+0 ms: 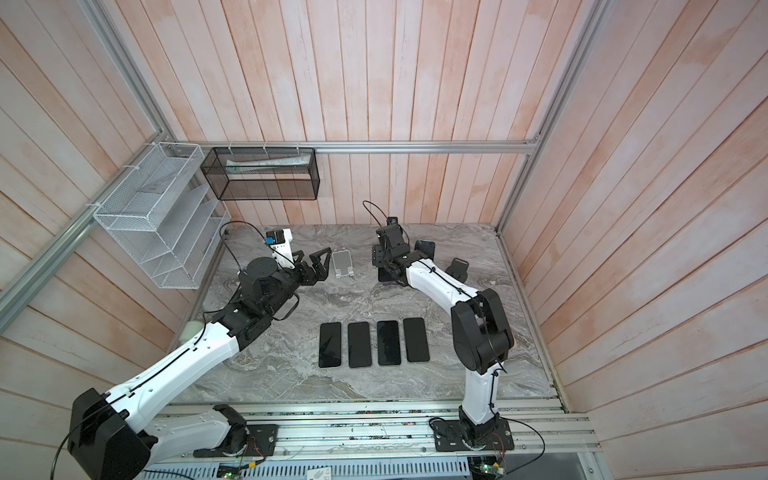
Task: Remove the phone from the phone stand
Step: 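Close the right gripper on the blue-edged phone and lift it off its stand, then carry the blue-edged phone with the right gripper toward the row of flat phones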
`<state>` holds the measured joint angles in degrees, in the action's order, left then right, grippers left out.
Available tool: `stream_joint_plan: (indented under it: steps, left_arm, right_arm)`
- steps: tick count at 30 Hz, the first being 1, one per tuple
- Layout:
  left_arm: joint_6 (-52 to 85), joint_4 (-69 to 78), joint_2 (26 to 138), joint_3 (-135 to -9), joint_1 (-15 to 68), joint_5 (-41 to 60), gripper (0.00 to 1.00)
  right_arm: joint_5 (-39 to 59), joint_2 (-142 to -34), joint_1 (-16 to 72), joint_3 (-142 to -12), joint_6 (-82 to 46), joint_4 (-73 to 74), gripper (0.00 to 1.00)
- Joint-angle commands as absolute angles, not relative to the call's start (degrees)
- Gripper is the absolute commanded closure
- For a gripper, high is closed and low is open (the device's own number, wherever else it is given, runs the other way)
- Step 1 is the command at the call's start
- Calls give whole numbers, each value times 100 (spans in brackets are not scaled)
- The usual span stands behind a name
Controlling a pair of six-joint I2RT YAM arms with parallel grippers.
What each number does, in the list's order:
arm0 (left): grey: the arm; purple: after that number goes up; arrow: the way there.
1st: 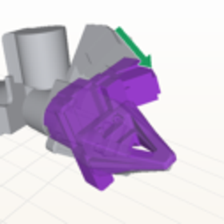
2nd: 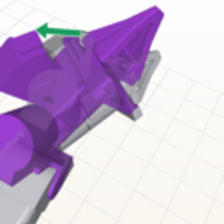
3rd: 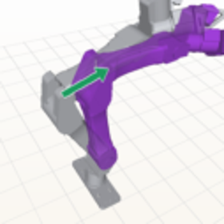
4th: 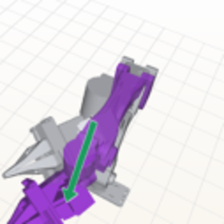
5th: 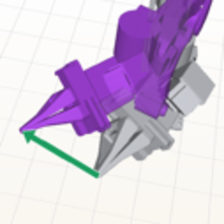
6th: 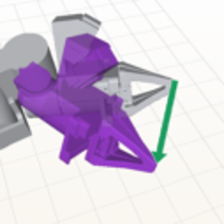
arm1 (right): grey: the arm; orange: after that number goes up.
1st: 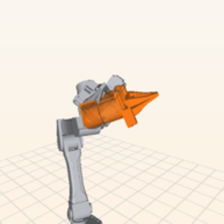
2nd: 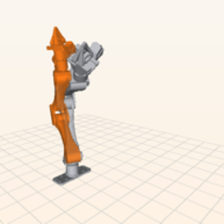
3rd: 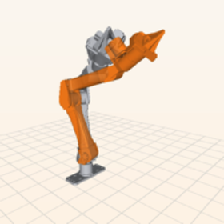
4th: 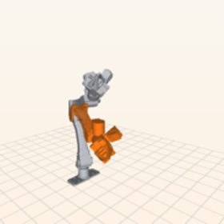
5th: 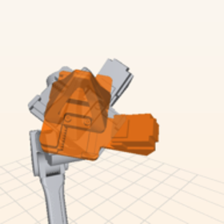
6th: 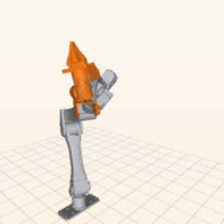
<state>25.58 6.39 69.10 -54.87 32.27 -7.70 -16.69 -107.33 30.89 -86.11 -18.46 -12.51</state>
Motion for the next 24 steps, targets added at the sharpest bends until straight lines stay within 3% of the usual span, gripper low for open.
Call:
stream_joint_plan:
  steps: [1,18,24]
  left_arm:
    - [2569,681,6824,-5587,3195,-701,0]
    - [2748,681,6748,-5637,3199,-365,0]
    - [2865,744,6741,-5615,3199,-222,0]
  right_arm:
    - [-1902,-10338,3145,-8531,-1710,-1288,27]
    - [-2646,-7033,3102,-5803,-1446,-2153,29]
    - [-2174,-6306,2875,-5335,-1113,-1995,30]
